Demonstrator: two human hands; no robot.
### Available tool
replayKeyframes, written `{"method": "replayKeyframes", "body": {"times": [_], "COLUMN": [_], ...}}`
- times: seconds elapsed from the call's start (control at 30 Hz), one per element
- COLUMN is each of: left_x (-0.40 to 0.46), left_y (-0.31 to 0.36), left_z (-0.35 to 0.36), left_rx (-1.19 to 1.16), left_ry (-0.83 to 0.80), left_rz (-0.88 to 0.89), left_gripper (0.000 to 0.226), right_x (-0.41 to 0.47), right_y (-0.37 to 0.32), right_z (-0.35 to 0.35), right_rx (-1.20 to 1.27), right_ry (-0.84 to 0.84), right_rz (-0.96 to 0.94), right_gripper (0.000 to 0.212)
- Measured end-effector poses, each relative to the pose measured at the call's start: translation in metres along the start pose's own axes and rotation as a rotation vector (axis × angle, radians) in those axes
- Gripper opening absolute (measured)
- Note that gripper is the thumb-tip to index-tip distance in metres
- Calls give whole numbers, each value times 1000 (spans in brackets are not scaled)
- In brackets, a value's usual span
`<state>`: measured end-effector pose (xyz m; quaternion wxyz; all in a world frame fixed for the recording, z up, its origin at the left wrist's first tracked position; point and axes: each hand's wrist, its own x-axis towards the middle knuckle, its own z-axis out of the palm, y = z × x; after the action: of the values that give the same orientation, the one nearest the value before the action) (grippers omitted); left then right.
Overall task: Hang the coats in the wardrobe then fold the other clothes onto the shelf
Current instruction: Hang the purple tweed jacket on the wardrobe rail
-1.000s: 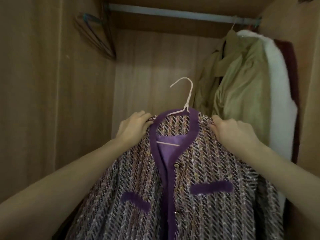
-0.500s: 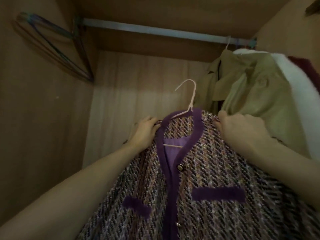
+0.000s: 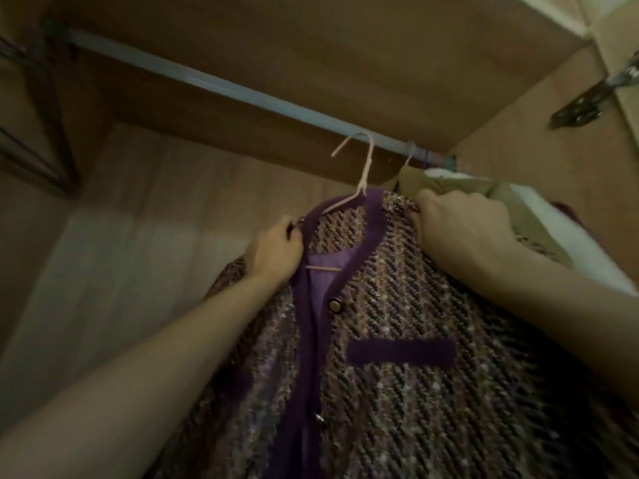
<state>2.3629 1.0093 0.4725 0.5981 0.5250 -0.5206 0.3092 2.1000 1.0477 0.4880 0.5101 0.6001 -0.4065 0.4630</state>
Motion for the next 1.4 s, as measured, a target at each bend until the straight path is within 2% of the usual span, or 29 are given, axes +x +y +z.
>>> {"method": "replayKeyframes", "body": {"times": [0.1, 0.17, 0.23, 0.4, 0.73, 1.0, 1.17, 1.27, 1.4], "left_x": [20, 23, 25, 26, -5, -9, -43, -67, -97], "left_y": [5, 6, 4, -4, -32, -20, -25, -27, -35], "left_z": [5, 12, 23, 55, 99, 108, 110, 104, 94], "left_rx": [-171, -256, -259, -261, -320, -358, -379, -418, -287], "left_ry": [-93, -201, -309, -494, -537, -531, -490, -549, -628], "left_rz": [0, 71, 155, 97, 170, 195, 156, 115, 115], "left_gripper": [40, 47, 52, 60, 54, 58, 54, 50, 52], "right_x": [25, 42, 57, 87, 106, 114, 102, 93, 64], "right_y": [2, 6, 11, 10, 3, -12, -8, -19, -44], "right_z": [7, 8, 7, 8, 31, 43, 50, 51, 51], "right_rx": [-72, -93, -124, -214, -296, -259, -259, -290, -439], "right_ry": [29, 8, -11, -101, -164, -222, -189, -213, -330], "right_rz": [8, 52, 98, 164, 210, 186, 163, 196, 205], "right_gripper": [23, 26, 29, 29, 31, 31, 34, 35, 54]}}
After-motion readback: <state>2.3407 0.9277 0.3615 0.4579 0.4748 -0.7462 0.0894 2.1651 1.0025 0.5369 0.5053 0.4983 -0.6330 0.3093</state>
